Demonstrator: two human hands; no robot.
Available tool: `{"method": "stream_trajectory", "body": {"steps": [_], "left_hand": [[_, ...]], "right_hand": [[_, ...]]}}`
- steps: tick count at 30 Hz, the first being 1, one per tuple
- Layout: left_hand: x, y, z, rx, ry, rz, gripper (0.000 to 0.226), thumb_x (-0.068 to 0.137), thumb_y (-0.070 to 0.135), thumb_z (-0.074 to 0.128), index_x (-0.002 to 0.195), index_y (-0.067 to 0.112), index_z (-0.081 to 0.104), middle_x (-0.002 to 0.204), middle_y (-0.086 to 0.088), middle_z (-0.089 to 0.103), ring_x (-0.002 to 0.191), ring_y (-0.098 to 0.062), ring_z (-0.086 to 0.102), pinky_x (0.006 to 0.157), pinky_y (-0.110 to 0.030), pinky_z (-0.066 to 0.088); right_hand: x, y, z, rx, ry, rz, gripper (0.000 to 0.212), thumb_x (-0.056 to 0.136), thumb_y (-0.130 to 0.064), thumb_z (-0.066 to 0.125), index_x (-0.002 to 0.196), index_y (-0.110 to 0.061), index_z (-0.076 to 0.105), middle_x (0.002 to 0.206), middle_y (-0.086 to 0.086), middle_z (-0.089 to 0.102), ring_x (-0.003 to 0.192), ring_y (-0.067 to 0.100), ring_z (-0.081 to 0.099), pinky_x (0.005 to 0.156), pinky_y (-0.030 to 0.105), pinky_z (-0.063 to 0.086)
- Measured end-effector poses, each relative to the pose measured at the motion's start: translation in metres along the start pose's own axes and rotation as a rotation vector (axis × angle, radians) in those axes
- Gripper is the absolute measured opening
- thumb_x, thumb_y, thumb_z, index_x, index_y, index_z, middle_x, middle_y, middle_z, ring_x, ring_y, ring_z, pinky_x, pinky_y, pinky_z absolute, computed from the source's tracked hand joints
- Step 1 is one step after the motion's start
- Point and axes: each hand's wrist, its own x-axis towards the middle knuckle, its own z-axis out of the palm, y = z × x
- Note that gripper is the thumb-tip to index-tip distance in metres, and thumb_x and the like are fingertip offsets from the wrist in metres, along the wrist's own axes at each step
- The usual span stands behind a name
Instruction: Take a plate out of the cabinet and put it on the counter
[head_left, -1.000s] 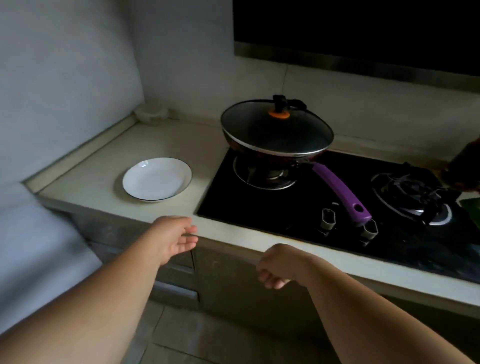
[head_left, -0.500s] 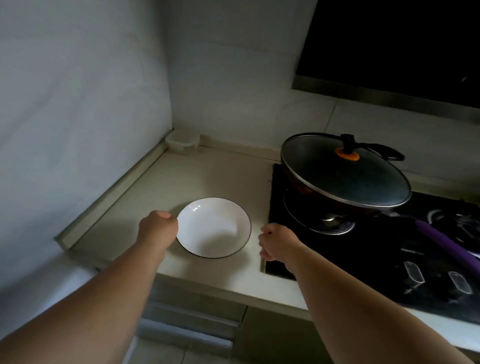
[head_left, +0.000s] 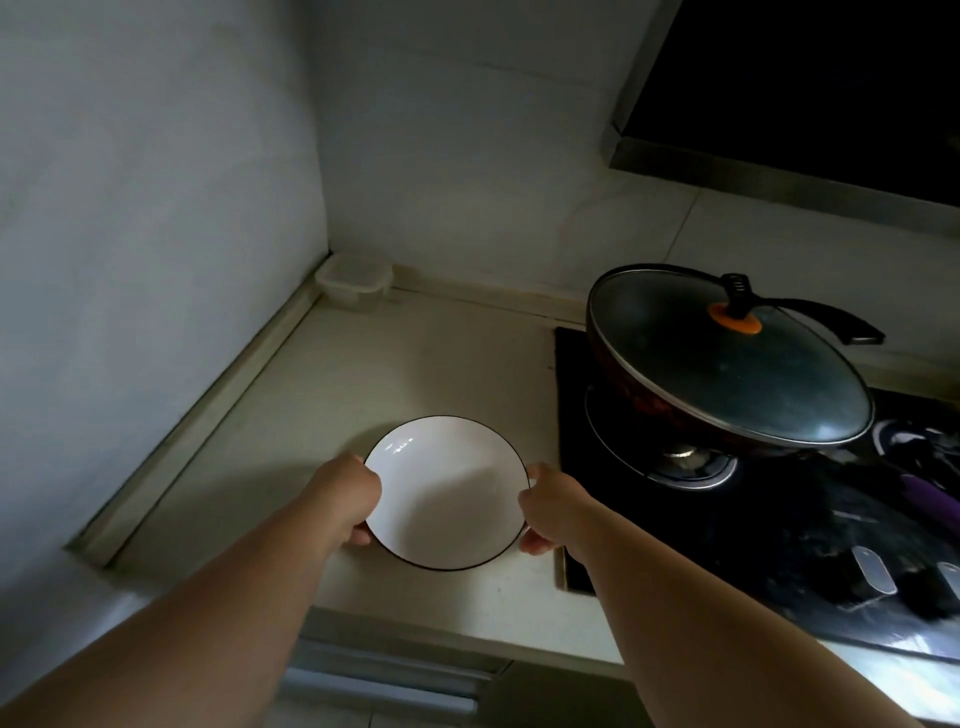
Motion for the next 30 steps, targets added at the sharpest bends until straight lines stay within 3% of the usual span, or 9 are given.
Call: {"method": "stream_trajectory", "body": {"steps": [3, 7, 11, 17, 20, 25, 28, 29, 30], "left_hand": [[0.008, 0.003, -0.002, 0.023, 0.001, 0.038, 0.04, 0.086, 0.002, 0.031, 0.114, 0.008, 0.059, 0.118, -0.02, 0.063, 0.082, -0.036, 0.059, 0.046, -0.029, 0.045], [0.021, 0.011, -0.008, 0.023, 0.036, 0.101, 0.042, 0.084, 0.0, 0.032, 0.112, 0.007, 0.062, 0.113, -0.021, 0.065, 0.078, -0.034, 0.057, 0.048, -0.028, 0.042], [0.034, 0.02, -0.011, 0.009, 0.066, 0.149, 0.044, 0.084, -0.002, 0.032, 0.114, 0.007, 0.063, 0.102, -0.02, 0.064, 0.073, -0.032, 0.055, 0.05, -0.028, 0.044], [0.057, 0.023, -0.014, 0.034, 0.097, 0.165, 0.047, 0.082, -0.002, 0.032, 0.117, 0.006, 0.063, 0.111, -0.022, 0.066, 0.073, -0.034, 0.056, 0.052, -0.029, 0.046], [0.068, 0.021, -0.017, 0.035, 0.126, 0.171, 0.049, 0.081, 0.0, 0.034, 0.121, 0.007, 0.062, 0.114, -0.021, 0.066, 0.077, -0.035, 0.058, 0.061, -0.031, 0.048], [0.074, 0.02, -0.021, 0.027, 0.182, 0.163, 0.049, 0.08, 0.002, 0.038, 0.123, 0.006, 0.061, 0.123, -0.019, 0.064, 0.109, -0.04, 0.059, 0.092, -0.042, 0.052], [0.066, 0.022, -0.022, 0.0, 0.146, 0.18, 0.044, 0.077, 0.003, 0.038, 0.112, 0.006, 0.065, 0.114, -0.019, 0.066, 0.104, -0.04, 0.061, 0.087, -0.041, 0.052], [0.062, 0.02, -0.022, 0.01, 0.14, 0.189, 0.043, 0.077, 0.003, 0.039, 0.111, 0.007, 0.065, 0.113, -0.018, 0.066, 0.102, -0.04, 0.061, 0.086, -0.041, 0.053], [0.058, 0.018, -0.025, 0.024, 0.138, 0.193, 0.042, 0.078, 0.004, 0.04, 0.111, 0.008, 0.065, 0.112, -0.018, 0.066, 0.101, -0.039, 0.061, 0.085, -0.04, 0.053]], "right_hand": [[0.009, 0.0, 0.001, -0.012, -0.006, -0.009, 0.044, 0.091, -0.003, 0.042, 0.135, -0.009, 0.046, 0.113, 0.023, 0.065, 0.056, 0.018, 0.059, 0.051, 0.028, 0.056], [0.023, -0.011, 0.003, 0.026, 0.019, -0.046, 0.042, 0.09, -0.002, 0.042, 0.131, -0.006, 0.046, 0.097, 0.015, 0.062, 0.058, 0.018, 0.06, 0.048, 0.026, 0.053], [0.043, -0.016, 0.005, 0.04, 0.029, -0.012, 0.039, 0.086, 0.001, 0.035, 0.12, -0.008, 0.051, 0.107, 0.017, 0.064, 0.084, 0.029, 0.066, 0.075, 0.042, 0.062], [0.056, -0.024, 0.008, 0.126, 0.047, -0.006, 0.037, 0.088, -0.001, 0.04, 0.122, -0.01, 0.05, 0.1, 0.013, 0.061, 0.079, 0.028, 0.066, 0.062, 0.037, 0.06], [0.061, -0.027, 0.014, 0.123, 0.042, -0.011, 0.037, 0.085, -0.001, 0.037, 0.117, -0.009, 0.053, 0.1, 0.014, 0.065, 0.085, 0.031, 0.068, 0.072, 0.043, 0.062], [0.061, -0.028, 0.022, 0.144, 0.039, -0.025, 0.035, 0.087, -0.003, 0.038, 0.114, -0.016, 0.056, 0.091, 0.012, 0.062, 0.082, 0.032, 0.065, 0.072, 0.039, 0.059], [0.039, -0.037, 0.021, -0.128, -0.039, 0.022, 0.016, 0.093, -0.006, 0.04, 0.087, -0.008, 0.055, 0.124, 0.01, 0.058, 0.116, 0.028, 0.056, 0.101, 0.038, 0.046], [0.035, -0.03, 0.024, -0.458, 0.005, -0.065, 0.02, 0.097, -0.011, 0.039, 0.089, -0.011, 0.057, 0.132, 0.006, 0.053, 0.122, 0.023, 0.052, 0.106, 0.036, 0.04], [0.026, -0.034, 0.019, -0.507, -0.012, -0.006, 0.027, 0.101, -0.025, 0.035, 0.108, -0.014, 0.058, 0.134, 0.003, 0.052, 0.12, 0.017, 0.053, 0.105, 0.033, 0.042]]}}
